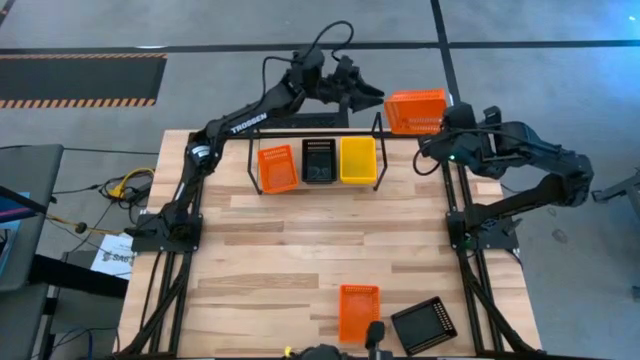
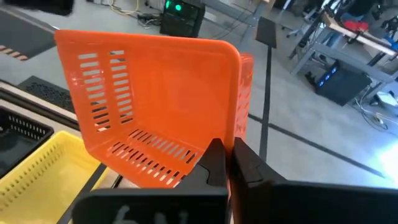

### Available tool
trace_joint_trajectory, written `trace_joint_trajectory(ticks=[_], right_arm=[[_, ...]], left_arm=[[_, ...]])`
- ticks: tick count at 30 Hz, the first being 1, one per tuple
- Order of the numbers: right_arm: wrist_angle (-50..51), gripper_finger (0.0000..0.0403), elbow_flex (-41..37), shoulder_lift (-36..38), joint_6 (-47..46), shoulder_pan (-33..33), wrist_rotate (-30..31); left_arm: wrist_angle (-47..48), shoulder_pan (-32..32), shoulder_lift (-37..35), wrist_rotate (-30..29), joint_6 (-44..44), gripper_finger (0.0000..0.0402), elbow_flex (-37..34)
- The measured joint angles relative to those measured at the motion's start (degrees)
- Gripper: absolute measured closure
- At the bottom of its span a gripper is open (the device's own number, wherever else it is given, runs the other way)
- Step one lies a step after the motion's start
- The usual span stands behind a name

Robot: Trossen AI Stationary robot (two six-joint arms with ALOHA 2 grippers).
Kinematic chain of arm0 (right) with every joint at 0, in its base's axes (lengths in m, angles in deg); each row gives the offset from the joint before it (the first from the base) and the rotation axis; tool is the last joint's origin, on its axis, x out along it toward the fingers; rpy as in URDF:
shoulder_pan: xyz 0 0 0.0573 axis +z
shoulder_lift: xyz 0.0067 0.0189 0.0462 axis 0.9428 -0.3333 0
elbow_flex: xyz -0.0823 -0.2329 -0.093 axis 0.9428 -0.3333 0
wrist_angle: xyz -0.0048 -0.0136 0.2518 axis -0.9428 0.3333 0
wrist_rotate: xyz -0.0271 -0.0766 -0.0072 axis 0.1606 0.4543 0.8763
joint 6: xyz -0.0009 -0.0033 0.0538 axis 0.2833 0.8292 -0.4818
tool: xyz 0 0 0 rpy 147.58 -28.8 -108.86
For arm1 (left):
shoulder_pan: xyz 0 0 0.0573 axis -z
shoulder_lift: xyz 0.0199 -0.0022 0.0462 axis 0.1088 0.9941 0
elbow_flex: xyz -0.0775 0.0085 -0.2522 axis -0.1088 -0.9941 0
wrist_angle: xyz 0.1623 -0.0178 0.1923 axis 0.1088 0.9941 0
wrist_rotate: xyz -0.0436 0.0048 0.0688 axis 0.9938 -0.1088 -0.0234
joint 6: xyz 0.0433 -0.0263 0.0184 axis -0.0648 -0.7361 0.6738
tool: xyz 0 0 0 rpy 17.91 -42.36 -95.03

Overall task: Stack baskets on shelf by color
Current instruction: Stack the right orange basket on the orange basket on the shelf

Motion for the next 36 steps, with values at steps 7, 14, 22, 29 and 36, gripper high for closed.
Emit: trace_joint_trajectory(ticks=[7, 14, 22, 29, 36], right_arm=[[-6.68, 0.0402, 0.0, -0.27, 8.21, -2.52, 2.78], [-15.75, 0.0402, 0.0, -0.23, 17.71, -4.54, 2.57], [-20.7, 0.0402, 0.04, -2.61, 19.72, -4.39, 1.7], [-22.16, 0.0402, 0.07, -7.22, 20.03, -4.31, -0.11], [-23.05, 0.0399, 0.07, -7.4, 19.96, -1.62, -1.51]], left_arm=[[8.87, 1.74, 0.0, -12.82, 11.63, 0.0227, -0.02], [8.83, 3.14, 0.0, -17.25, 12.43, 0.0204, -0.02], [7.24, 3.19, 0.0, -24.07, 12.43, 0.0199, -0.02], [7.09, 3.01, 0.0, -30.99, 18.25, 0.0221, -0.04], [8.23, 2.45, 0.0, -30.55, 23.0, 0.0386, -0.04]])
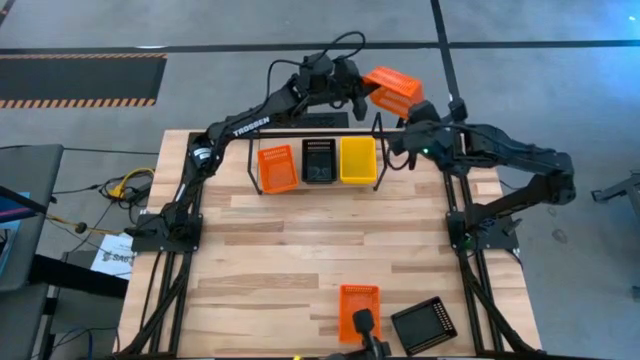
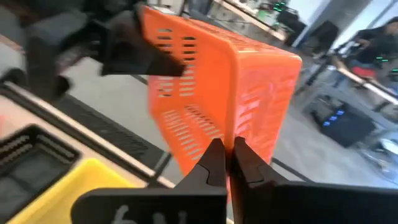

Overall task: Stack baskets on shelf by color
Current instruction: Stack the right orange basket on the orange basket on the shelf

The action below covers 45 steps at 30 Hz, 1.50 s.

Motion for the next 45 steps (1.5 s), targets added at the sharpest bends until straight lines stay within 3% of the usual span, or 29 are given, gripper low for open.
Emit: trace_joint_trajectory(ticks=[7, 12, 20, 24, 27, 29, 33, 39, 45], right_arm=[[-5.77, 0.0372, 0.79, 2.58, 5.31, 4.55, 0.59], [-7.29, 0.0305, 6.58, 2.71, 12.33, 6.85, 1.03], [-7.27, 0.0181, 16.98, 2.39, 25.09, 8.37, 8.58], [-6.98, 0.0164, 23.59, 3.49, 28.81, 10.23, 10.59], [-6.19, 0.0171, 27.35, 4.92, 29.21, 12.56, 10.6], [-4.96, 0.0179, 28.73, 5.78, 29.28, 14.08, 10.57], [-4.13, 0.0191, 29.16, 7.46, 28.96, 16.4, 10.53], [-3.45, 0.02, 29.13, 8.23, 28.87, 17.91, 10.35], [-2.43, 0.0204, 29.11, 7.71, 28.81, 17.94, 10.3]], left_arm=[[-1.37, -0.17, -0.1, 1.37, -0.28, 0.04, 0.11], [-1.48, 0.01, -0.22, 1.86, -0.61, 0.0401, 0.2], [3.0, -0.64, -0.25, 2.86, 2.14, 0.04, 0.11], [24.43, -1.42, -1.61, 2.3, 9.36, 0.0401, 3.63], [44.67, -1.49, -4.6, -7.18, 21.4, 0.0401, 7.63], [54.67, -1.49, -8.96, -13.86, 27.3, 0.0401, 6.29], [73.04, -1.8, -15.22, -20.87, 29.51, 0.0401, 7.48], [84.52, -4.29, -23.58, -22.58, 22.9, 0.0401, 7.33], [85.93, -7.55, -23.81, -18.76, 23.73, 0.0401, 7.21]])
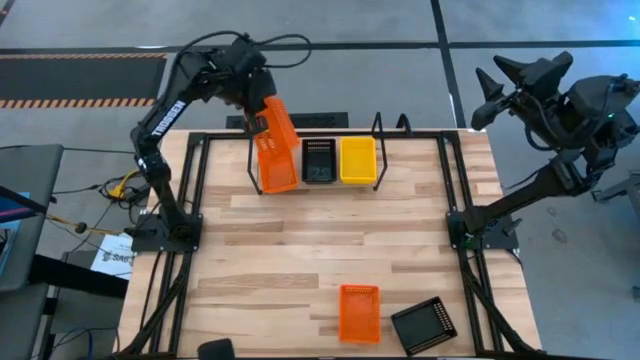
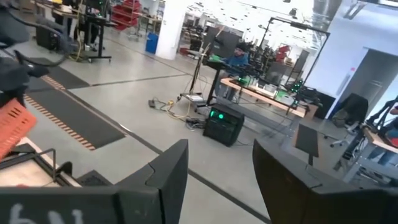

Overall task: Stack baskets on shelf by color
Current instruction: Stack the right orange basket on the orange basket on the shelf

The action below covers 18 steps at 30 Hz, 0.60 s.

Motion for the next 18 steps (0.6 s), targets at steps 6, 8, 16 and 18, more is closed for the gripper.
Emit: trace_joint_trajectory(ticks=[6, 8, 16, 18], right_arm=[[0.0, 0.0203, -0.03, -0.6, -1.48, 0.0, -0.19], [-0.11, 0.0203, -0.04, -1.01, -1.91, 0.0, -0.2], [-0.08, 0.0206, -0.02, -1.96, -2.99, 0.0, -0.2], [0.01, 0.0205, -0.04, -2.02, -2.98, 0.0, -0.23]], left_arm=[[0.01, -0.77, 6.25, 0.9, 2.63, 0.0401, -0.05], [0.02, -0.77, 8.47, 1.62, 3.52, 0.0401, -0.06], [-0.03, -0.72, 15.5, -0.47, 2.36, 0.0401, -0.27], [-0.02, -0.36, 15.72, -0.58, 2.08, 0.0401, -1.61]])
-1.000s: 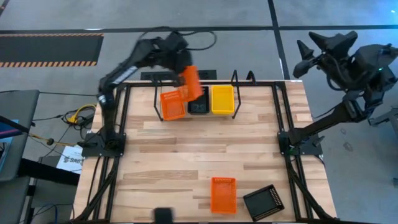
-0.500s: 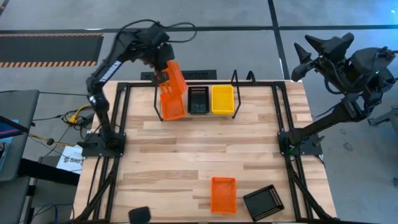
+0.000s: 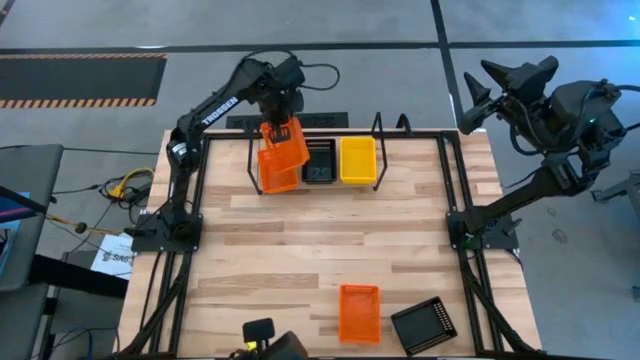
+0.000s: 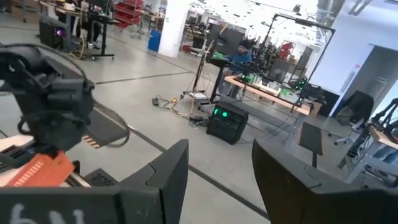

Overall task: Stack baskets on shelf by color
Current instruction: Stack the right orange basket on the orange basket on the shelf

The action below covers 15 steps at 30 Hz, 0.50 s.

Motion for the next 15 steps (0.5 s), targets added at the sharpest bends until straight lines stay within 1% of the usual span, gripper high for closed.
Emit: trace_joint_trajectory(ticks=[5, 12, 15], right_arm=[[0.18, 0.0205, 0.02, 0.07, 0.0, 0.0, 0.06], [2.06, 0.0209, 0.02, 0.13, 0.04, -0.02, 0.04], [2.97, 0.0208, 0.02, 0.17, 0.0, -0.02, 0.07]], left_arm=[[0.01, 1.0, 0.14, 0.21, -2.79, 0.0401, -3.51], [0.13, 1.02, 0.12, -0.51, -4.35, 0.0401, -8.93], [0.1, 0.68, 0.13, -0.91, -4.93, 0.0401, -9.72]])
